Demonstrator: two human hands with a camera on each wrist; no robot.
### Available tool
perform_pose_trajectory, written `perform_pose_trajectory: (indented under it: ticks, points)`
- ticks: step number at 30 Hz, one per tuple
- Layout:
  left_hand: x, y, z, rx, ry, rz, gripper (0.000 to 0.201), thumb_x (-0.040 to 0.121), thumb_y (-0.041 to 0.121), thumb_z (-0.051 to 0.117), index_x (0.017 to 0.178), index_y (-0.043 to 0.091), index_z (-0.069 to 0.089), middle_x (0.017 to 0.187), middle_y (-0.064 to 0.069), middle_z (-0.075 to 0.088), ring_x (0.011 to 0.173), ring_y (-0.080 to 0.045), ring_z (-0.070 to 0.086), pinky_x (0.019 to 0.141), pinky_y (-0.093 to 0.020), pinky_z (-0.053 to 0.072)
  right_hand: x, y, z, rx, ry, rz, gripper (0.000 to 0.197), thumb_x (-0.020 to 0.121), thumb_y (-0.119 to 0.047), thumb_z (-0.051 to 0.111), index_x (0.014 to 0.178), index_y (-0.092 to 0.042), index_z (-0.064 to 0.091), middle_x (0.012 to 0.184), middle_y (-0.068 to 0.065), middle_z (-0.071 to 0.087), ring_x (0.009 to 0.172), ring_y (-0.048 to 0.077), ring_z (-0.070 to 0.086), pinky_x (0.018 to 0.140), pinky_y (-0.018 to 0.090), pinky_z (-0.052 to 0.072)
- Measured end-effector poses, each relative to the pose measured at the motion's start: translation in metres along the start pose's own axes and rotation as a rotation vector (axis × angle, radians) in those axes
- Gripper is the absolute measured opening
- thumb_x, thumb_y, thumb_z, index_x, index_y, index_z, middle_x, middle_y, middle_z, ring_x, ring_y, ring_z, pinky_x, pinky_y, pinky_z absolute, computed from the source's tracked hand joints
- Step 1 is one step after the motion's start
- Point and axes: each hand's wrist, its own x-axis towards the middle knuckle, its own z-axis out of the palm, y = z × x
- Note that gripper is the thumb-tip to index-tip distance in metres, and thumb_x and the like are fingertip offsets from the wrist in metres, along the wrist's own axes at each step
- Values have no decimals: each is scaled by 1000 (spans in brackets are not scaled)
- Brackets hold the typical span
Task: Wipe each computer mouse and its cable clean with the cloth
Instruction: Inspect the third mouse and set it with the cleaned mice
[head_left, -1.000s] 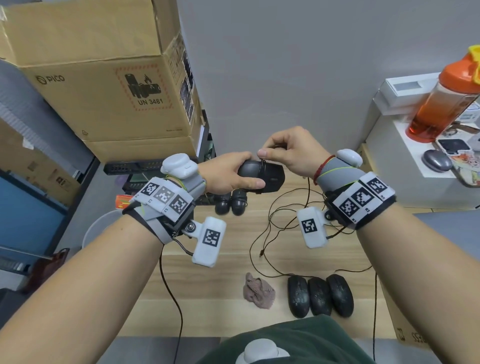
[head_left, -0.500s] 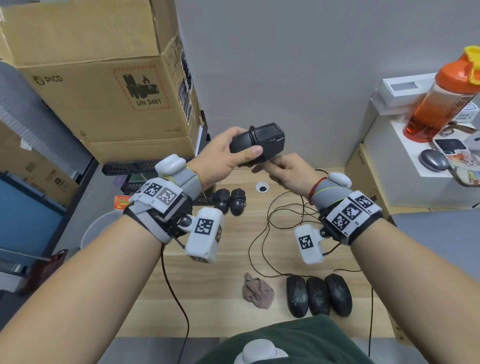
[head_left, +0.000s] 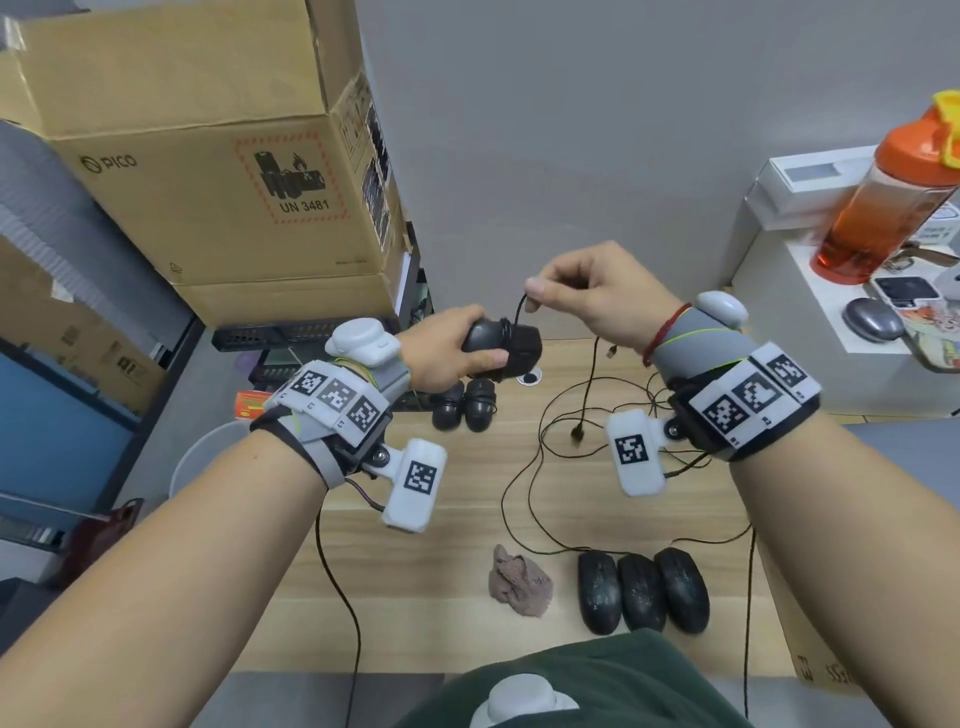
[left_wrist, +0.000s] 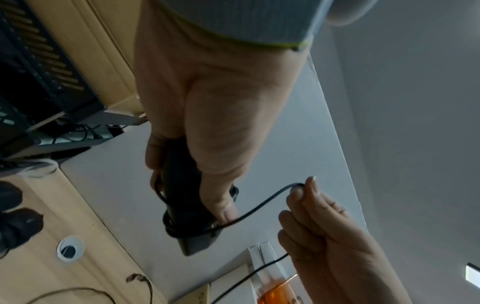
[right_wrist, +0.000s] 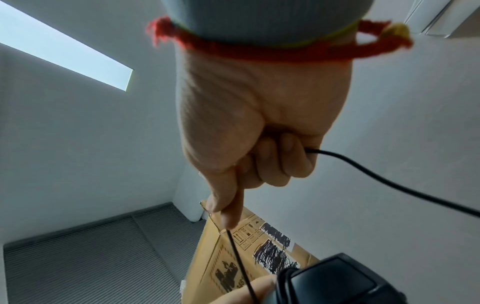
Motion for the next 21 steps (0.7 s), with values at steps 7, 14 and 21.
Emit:
perform_pose_trajectory:
  ticks: [7, 14, 21]
  points:
    - [-9, 24, -3, -58, -133, 160, 34, 97, 35, 67, 121, 16, 53, 101, -1, 64, 88, -19, 63, 84, -39, 52, 19, 30, -5, -47, 82, -18, 26, 93, -38, 62, 78, -20, 74, 75, 17, 65, 68, 10, 47, 70, 29, 39]
    - [-13, 34, -13, -534, -49, 265, 29, 99, 6, 60, 127, 0, 52, 98, 0, 59, 80, 2, 61, 75, -15, 49, 2, 41, 6, 113, 55, 126, 30, 98, -12, 54, 69, -14, 63, 53, -16, 54, 52, -5, 45, 59, 18, 39]
    - [-2, 23, -4, -808, 208, 171, 30, 100, 17, 62, 126, 5, 54, 103, -4, 66, 87, -11, 64, 78, -24, 52, -8, 47, 40, 127, -16, 184, 40, 103, -38, 43, 84, -23, 75, 49, -14, 39, 44, 1, 34, 48, 16, 29]
